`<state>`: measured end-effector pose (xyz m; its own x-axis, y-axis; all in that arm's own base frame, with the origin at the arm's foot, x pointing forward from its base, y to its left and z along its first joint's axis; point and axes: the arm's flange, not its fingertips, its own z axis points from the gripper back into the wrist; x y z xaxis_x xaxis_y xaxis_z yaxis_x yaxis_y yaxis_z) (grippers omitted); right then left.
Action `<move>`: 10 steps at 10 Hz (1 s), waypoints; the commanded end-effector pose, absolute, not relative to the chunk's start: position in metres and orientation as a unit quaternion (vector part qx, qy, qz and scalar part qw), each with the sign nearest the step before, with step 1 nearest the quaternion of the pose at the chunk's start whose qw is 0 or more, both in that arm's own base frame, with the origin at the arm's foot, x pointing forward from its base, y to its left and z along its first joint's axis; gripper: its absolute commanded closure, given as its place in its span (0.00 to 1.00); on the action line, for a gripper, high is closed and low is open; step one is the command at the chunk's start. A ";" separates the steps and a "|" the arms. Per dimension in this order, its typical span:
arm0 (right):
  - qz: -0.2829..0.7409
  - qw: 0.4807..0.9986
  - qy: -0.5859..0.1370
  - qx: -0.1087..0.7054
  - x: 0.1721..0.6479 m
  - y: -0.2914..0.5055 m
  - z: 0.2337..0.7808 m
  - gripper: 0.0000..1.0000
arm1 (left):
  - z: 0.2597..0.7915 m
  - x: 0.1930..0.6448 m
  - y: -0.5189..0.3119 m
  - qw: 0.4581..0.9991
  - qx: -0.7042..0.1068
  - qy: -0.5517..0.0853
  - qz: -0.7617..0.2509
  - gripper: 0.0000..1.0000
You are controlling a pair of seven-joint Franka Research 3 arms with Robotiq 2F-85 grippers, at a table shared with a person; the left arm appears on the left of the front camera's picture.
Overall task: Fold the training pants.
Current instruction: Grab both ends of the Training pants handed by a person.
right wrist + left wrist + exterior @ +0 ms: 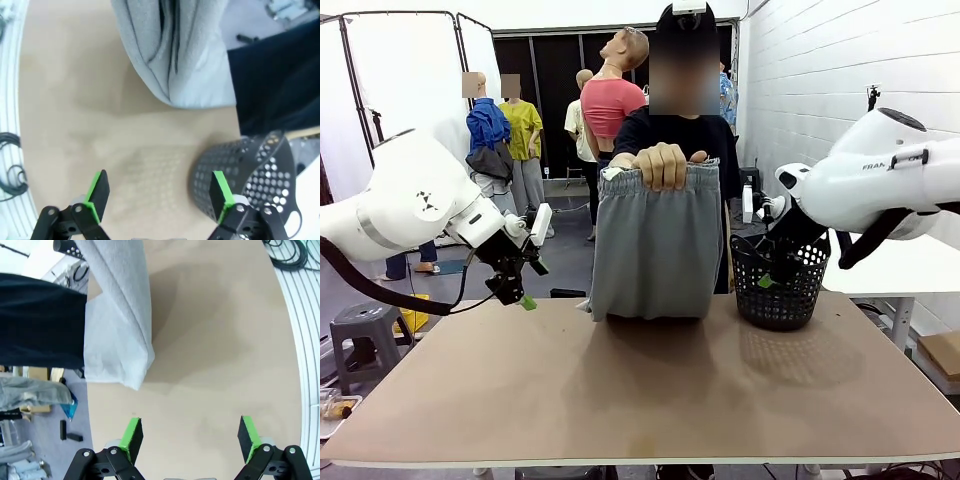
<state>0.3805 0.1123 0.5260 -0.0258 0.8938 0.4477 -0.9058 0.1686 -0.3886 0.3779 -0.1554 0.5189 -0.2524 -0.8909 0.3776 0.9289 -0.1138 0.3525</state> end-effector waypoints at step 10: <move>0.648 0.589 -0.439 0.199 0.392 0.125 0.511 0.00 | 0.500 0.407 -0.181 0.560 -0.155 -0.424 -0.695 0.00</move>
<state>0.3817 0.1234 0.5174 -0.1997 0.6199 0.7589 -0.9333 0.1156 -0.3401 0.3996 -0.1783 0.5060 -0.3095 -0.6731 0.6717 0.9220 -0.0395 0.3852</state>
